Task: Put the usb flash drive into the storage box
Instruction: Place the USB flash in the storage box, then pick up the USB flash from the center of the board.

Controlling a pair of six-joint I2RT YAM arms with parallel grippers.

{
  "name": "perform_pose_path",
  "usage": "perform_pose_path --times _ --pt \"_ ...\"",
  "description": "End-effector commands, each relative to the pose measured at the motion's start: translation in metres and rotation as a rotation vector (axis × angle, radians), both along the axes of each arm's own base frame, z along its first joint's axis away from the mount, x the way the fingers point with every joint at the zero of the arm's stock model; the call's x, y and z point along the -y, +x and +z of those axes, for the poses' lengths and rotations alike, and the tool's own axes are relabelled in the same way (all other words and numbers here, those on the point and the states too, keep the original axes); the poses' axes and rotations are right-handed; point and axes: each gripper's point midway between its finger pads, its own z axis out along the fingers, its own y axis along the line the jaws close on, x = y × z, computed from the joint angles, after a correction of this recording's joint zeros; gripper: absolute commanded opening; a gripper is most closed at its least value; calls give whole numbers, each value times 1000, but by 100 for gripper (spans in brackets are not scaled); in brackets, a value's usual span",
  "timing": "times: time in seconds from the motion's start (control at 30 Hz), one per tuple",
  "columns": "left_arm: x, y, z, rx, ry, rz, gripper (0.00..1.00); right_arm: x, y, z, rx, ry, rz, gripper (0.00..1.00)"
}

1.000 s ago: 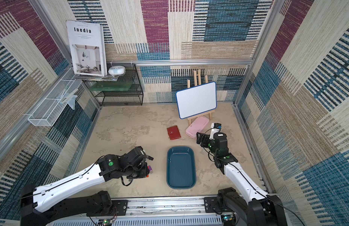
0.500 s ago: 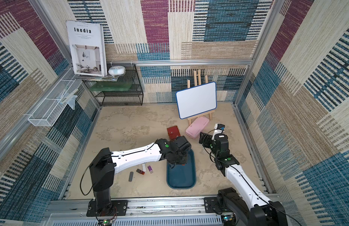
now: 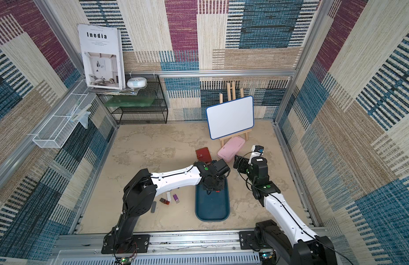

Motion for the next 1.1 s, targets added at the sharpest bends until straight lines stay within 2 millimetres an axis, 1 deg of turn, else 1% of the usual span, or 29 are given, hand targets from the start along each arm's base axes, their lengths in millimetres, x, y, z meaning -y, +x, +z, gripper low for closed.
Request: perform_pose_path --times 0.0,0.17,0.33,0.47,0.57,0.63,0.7,0.73,0.77,0.83,0.9,0.93,0.97,1.0,1.03,1.07 --pt "6 0 -5 -19 -19 -4 7 0 1 0 4 3 -3 89" --pt "9 0 -8 -22 -16 -10 19 -1 2 -2 -2 3 0 89" --pt "10 -1 -1 -18 -22 -32 32 -2 2 -2 -4 6 4 89" --pt "7 -1 11 1 -26 -42 42 -2 3 -3 -7 7 6 89" --pt "4 -2 21 11 -25 -55 44 -2 3 -5 -11 5 6 89" --pt "1 -5 33 18 -42 -74 44 -2 3 -4 -11 2 4 89" --pt "-8 -8 53 57 -58 -96 44 -2 3 -2 -7 1 5 89" --pt "-16 -9 63 82 -58 -107 44 -2 2 -1 -2 3 10 89" --pt "-29 -10 78 120 -56 -111 43 -3 2 0 2 5 15 89" --pt "-63 -11 99 179 -32 -106 44 -6 1 4 12 11 29 89" --pt "-112 -12 113 210 -3 -65 46 -8 1 11 22 10 47 88" --pt "-135 -12 115 211 9 -31 49 -10 0 15 25 9 55 87" --pt "-163 -12 116 211 14 12 50 -14 0 20 27 10 76 87" --pt "-189 -12 119 213 7 50 51 -18 0 27 26 11 95 86" --pt "-211 -14 117 204 9 86 51 -22 0 33 28 13 112 84" --pt "-235 -17 120 208 4 121 53 -29 0 39 20 15 133 81"
